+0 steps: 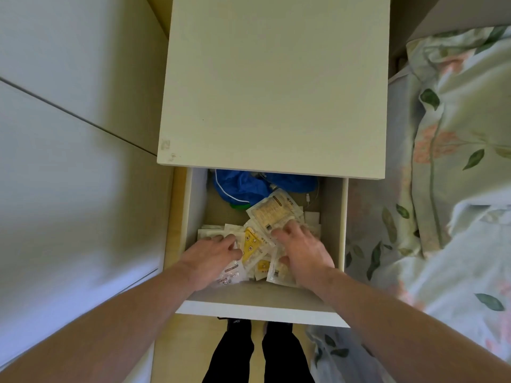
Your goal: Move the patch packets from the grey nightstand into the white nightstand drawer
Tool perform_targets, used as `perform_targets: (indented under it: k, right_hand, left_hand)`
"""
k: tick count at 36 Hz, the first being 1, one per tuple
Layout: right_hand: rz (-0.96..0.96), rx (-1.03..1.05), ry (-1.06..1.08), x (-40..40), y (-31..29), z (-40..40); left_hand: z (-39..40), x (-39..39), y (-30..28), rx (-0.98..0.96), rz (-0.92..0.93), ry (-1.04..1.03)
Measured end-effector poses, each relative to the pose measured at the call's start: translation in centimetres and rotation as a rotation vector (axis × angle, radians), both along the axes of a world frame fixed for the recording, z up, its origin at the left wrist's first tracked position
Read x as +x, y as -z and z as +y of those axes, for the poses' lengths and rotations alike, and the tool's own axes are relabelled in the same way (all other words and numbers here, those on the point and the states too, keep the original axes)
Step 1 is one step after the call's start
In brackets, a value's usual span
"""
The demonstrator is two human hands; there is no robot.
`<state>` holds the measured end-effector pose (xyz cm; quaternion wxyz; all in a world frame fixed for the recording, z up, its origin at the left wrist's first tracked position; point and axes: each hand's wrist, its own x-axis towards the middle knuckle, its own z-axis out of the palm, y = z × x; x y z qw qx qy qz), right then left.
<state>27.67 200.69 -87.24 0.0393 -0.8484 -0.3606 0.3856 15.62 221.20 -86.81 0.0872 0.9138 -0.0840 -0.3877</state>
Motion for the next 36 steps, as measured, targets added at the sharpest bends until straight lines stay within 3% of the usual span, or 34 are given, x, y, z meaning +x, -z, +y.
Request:
perform_targets:
  k: [4, 7, 11, 18, 22, 28, 36]
  right_hand:
    - [0.115, 0.012, -0.363, -1.1, 0.1, -0.1]
    - [0.083, -0.044, -0.413, -1.1, 0.4, -0.5]
    - [-0.003, -0.096, -0.304, -0.3, 0.6, -1.2]
    - [-0.042, -0.111, 0.12, 1.4, 0.1, -1.1]
    - [0.008, -0.184, 0.145, 0.8, -0.1, -0.6]
    - [-0.04, -0.126, 0.103, -0.9, -1.5, -0.8]
    - [0.056, -0.049, 0.274, -2.5, -5.0, -4.1]
  left_hand:
    - [-0.1, -0.1, 0.2, 0.019, -0.018, 0.045]
    - [0.0, -0.5, 0.3, 0.029, -0.029, 0.067]
    - [0.3, -1.4, 0.2, 0.0, -0.046, 0.039]
    - [-0.4, -2.3, 0.2, -0.026, -0.049, -0.064]
    - [-0.9, -2.0, -0.1, -0.006, -0.033, -0.083]
    - [-1.0, -1.5, -0.8, 0.009, -0.02, -0.084]
    - [0.0, -3.3, -4.1, -0.059, -0.126, -0.42]
